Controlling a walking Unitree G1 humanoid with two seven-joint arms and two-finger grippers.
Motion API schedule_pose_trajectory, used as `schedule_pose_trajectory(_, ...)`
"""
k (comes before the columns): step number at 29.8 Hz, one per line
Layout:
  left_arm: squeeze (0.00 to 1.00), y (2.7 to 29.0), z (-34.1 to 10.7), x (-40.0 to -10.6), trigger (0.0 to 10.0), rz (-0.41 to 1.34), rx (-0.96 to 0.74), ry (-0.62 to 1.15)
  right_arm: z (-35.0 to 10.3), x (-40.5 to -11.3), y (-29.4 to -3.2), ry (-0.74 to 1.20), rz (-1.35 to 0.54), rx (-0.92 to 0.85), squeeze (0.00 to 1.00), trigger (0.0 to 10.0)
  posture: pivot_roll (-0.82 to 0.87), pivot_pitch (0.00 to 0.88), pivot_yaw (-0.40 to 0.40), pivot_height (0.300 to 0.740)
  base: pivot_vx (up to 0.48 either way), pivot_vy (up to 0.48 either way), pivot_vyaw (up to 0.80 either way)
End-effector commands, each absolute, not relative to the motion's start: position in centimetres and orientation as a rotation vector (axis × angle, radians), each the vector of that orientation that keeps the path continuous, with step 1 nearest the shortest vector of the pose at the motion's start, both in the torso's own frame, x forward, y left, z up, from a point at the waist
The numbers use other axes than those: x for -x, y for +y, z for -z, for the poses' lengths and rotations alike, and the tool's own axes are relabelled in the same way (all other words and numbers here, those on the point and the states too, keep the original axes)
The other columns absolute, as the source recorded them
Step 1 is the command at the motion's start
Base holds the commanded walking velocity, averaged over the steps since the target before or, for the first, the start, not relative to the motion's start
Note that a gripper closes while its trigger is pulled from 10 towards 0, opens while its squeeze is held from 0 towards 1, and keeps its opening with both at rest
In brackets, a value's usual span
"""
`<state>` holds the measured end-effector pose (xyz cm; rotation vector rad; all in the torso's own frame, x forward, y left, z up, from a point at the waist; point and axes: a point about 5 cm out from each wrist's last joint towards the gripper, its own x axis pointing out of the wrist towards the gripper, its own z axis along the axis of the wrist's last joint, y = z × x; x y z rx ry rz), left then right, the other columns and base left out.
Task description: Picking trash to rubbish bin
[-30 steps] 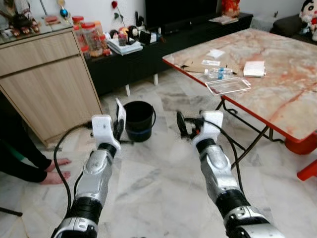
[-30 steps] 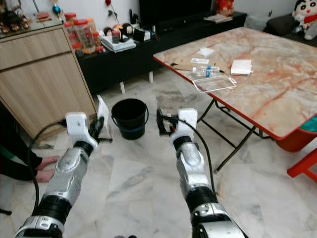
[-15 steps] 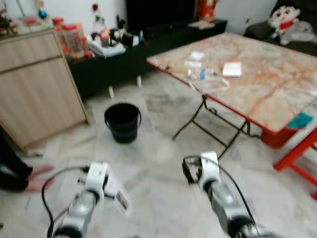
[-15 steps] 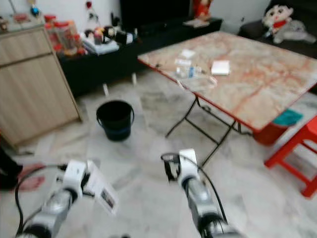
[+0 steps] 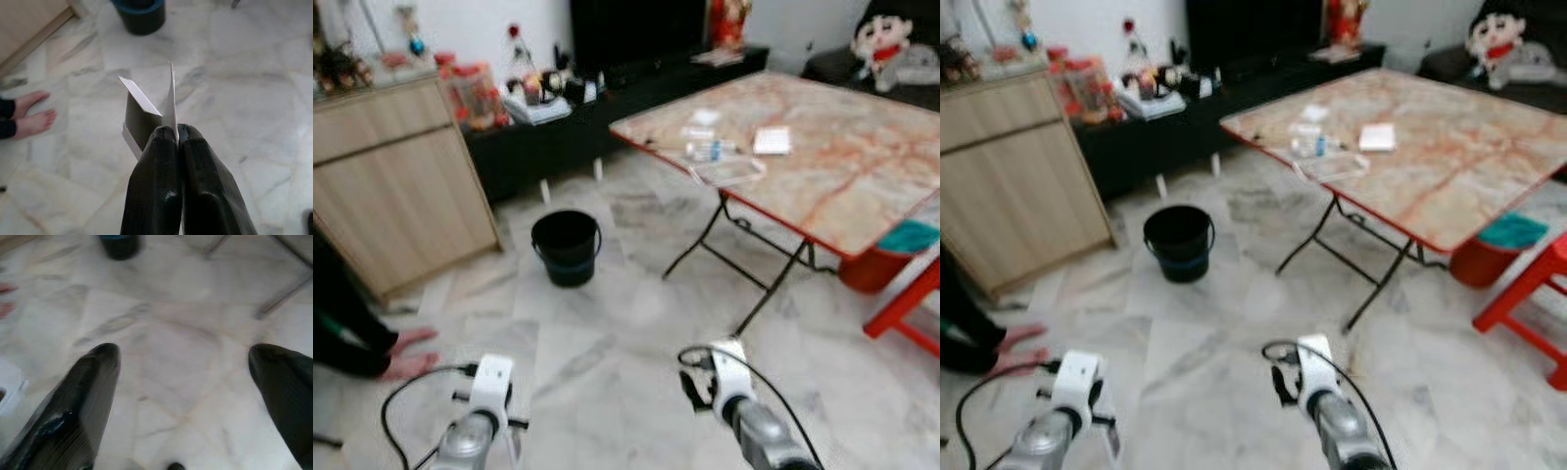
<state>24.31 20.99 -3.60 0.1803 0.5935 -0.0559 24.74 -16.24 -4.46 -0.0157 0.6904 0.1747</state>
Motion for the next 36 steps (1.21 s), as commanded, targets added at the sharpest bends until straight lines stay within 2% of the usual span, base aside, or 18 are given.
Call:
schedule_pose_trajectory(1, 0.0, 21.87, 3.67, -24.05, 10.0, 0.032, -0.198, 0.61, 4.32, -25.03, -15.21, 0.685, -0.191, -0.011, 0.0, 10.0, -0.09, 0.023, 0.022, 0.74, 0.48, 0.0, 0.0)
schedule_pose_trajectory(26, 0.0, 21.78, 4.06, -23.57, 10.0, 0.015, -0.182, 0.624, 5.06, -24.04, -15.35, 0.725, -0.2, 0.018, 0.0, 10.0, -0.07, 0.0, 0.019, 0.74, 0.48, 0.0, 0.0)
schedule_pose_trajectory(36, 0.0, 21.67, 4.01, -23.68, 10.0, 0.02, -0.185, 0.62, 5.04, -24.07, -15.19, 0.721, -0.193, 0.009, 0.0, 10.0, -0.07, 0.0, 0.022, 0.74, 0.48, 0.0, 0.8)
